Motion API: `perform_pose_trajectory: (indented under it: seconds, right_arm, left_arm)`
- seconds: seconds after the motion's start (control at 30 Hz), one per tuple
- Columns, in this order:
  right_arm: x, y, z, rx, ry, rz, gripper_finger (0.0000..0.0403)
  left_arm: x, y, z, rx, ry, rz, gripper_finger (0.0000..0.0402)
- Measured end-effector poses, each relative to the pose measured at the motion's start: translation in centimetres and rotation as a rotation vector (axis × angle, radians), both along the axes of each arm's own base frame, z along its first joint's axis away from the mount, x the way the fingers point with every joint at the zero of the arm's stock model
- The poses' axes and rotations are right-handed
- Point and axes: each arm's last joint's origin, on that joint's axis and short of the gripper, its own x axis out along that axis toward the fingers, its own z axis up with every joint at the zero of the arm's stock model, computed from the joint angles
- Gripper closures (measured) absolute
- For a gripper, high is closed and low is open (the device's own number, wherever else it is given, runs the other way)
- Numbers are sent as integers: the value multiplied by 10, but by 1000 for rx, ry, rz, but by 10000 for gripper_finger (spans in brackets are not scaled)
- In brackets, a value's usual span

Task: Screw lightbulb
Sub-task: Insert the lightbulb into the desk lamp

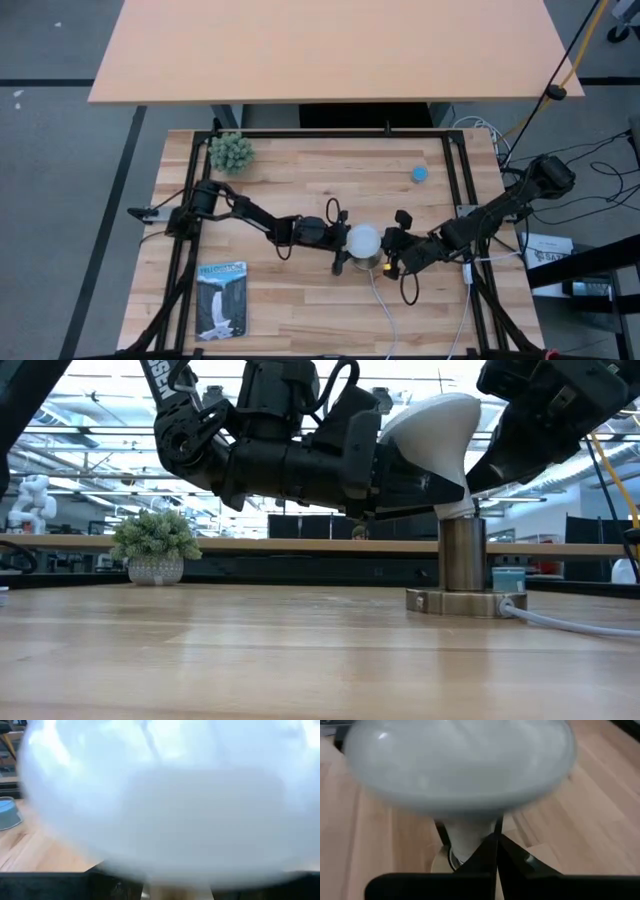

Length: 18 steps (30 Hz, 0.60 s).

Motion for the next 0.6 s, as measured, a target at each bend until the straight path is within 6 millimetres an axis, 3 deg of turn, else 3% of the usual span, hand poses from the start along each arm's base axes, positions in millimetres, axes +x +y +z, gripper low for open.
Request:
perform_pose_trajectory:
  seconds: [0.6]
  right_arm:
    - [-9, 13, -2, 56, 31, 42, 402]
  left_arm:
    - [1, 10, -1, -65, 27, -13, 226]
